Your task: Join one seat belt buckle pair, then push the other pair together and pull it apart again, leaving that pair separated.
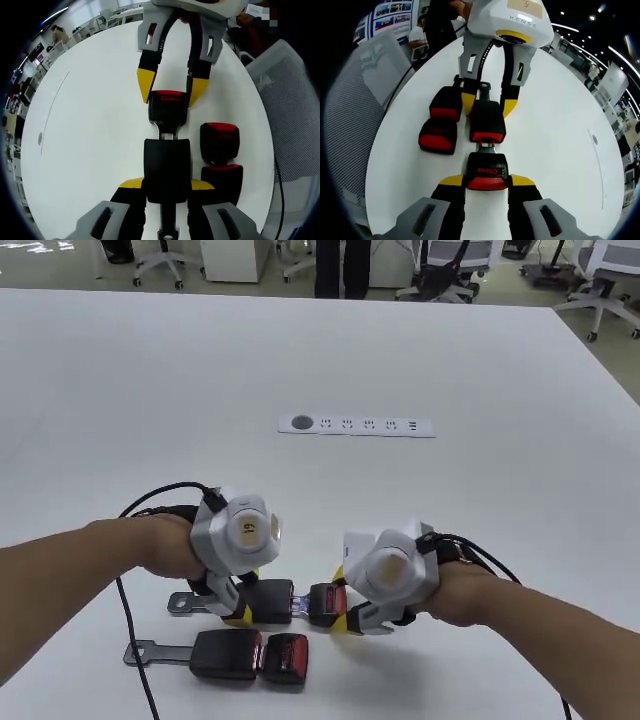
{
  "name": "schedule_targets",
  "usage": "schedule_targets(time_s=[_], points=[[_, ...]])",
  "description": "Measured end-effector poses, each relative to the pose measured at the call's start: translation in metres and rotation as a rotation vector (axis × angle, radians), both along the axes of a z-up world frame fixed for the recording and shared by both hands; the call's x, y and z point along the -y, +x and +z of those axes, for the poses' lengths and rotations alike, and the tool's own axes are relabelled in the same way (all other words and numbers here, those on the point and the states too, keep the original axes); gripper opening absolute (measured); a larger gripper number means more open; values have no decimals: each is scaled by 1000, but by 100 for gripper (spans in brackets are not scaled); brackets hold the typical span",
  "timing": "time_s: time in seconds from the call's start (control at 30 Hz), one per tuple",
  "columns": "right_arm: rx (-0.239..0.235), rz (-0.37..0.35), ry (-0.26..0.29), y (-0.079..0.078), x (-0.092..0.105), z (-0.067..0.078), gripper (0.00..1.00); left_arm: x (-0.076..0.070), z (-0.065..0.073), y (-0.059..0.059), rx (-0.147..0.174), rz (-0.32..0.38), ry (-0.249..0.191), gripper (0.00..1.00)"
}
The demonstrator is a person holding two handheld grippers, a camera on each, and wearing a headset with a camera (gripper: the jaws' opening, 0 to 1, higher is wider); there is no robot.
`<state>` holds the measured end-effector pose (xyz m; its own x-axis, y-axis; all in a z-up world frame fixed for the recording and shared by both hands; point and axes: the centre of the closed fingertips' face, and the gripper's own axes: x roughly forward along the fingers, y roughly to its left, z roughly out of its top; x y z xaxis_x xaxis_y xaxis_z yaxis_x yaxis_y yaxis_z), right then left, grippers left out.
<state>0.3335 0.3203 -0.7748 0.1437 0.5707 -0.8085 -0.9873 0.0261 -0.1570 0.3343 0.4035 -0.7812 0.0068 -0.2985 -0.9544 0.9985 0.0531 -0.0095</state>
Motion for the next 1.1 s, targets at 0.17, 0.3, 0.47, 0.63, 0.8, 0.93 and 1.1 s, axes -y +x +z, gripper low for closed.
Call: schedule_targets(time_s=[0.17, 0.3, 0.47, 0.63, 0.8, 0.93, 1.1], points=[[-3, 3, -14, 1, 0, -1, 28, -2, -4, 2, -1, -2, 2, 32], [-5, 3, -21, -1, 0, 1, 28, 0, -1, -1, 0, 0, 3, 32], [-9, 0, -25, -1, 0, 2, 28, 0, -1, 0, 1, 4, -1, 32], [-12, 0, -33, 0, -1, 2, 27, 1, 1, -2, 2, 3, 2, 32], [-18, -5, -26, 0, -6, 4, 27, 0, -1, -1, 3, 2, 3, 32], [-20, -6, -31, 0, -14, 3, 27, -1, -3, 0, 5, 1, 2, 32], [-27, -7, -29, 1, -14, 3, 27, -3, -5, 2, 4, -2, -4, 32]])
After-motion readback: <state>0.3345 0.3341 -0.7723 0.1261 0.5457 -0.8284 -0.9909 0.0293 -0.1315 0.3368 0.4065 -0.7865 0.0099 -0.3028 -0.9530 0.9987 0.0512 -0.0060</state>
